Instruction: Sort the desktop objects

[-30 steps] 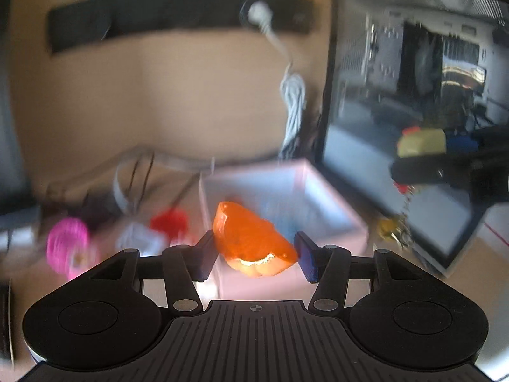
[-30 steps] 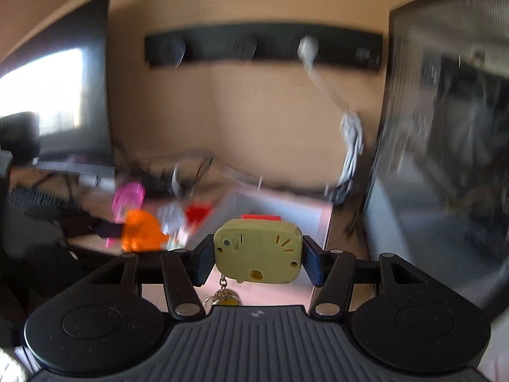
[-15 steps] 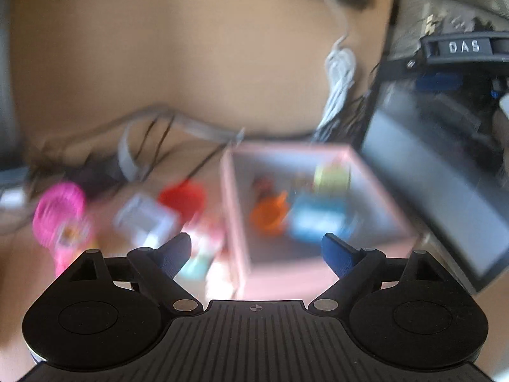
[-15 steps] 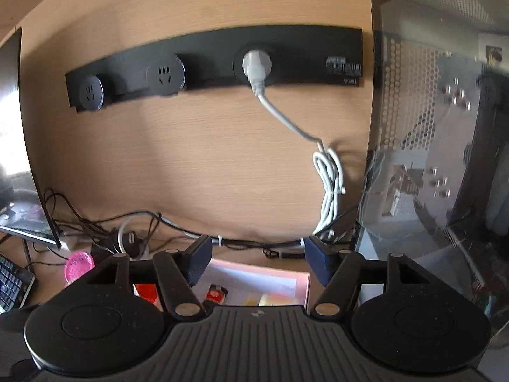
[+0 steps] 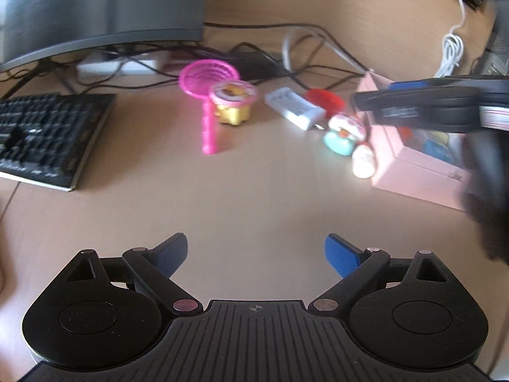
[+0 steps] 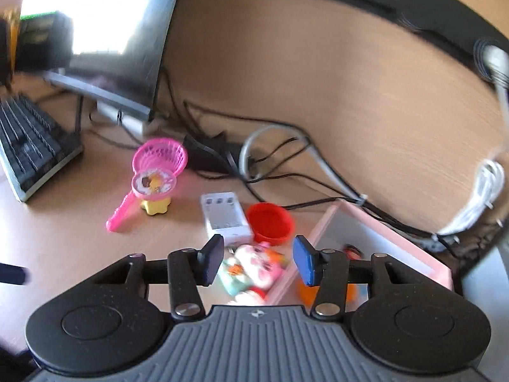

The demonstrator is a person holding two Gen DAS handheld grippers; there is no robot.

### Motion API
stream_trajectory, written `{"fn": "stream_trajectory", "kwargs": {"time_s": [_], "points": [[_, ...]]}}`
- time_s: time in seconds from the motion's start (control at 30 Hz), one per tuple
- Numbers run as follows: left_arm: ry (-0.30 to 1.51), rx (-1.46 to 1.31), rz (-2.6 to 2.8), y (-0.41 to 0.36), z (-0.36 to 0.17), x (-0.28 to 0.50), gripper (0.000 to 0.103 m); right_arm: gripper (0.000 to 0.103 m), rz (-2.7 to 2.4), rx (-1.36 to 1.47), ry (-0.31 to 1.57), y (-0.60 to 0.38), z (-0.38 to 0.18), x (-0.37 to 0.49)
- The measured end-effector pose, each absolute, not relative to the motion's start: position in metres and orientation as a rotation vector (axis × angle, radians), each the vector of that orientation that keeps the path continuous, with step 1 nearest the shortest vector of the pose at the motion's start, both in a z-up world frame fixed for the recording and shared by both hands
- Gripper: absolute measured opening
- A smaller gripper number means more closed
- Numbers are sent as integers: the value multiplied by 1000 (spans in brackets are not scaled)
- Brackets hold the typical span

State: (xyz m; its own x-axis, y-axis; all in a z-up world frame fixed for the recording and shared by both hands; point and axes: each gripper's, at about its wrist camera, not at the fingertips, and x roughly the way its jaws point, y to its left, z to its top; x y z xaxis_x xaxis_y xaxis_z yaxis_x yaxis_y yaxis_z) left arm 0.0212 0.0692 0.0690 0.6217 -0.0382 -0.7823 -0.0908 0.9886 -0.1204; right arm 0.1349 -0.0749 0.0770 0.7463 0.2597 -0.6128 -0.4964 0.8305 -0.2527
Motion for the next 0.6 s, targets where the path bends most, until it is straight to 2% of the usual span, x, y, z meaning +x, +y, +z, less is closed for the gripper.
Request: {"fn": "stream_trajectory", "kwargs": {"time_s": [0.27,0.6], "points": [[899,-197,69,96,69,0,99,48,343,-518,706,-32,26,184],[946,-197,36,96,53,-2,99,49,557,-344,818,-59,44,122]]}}
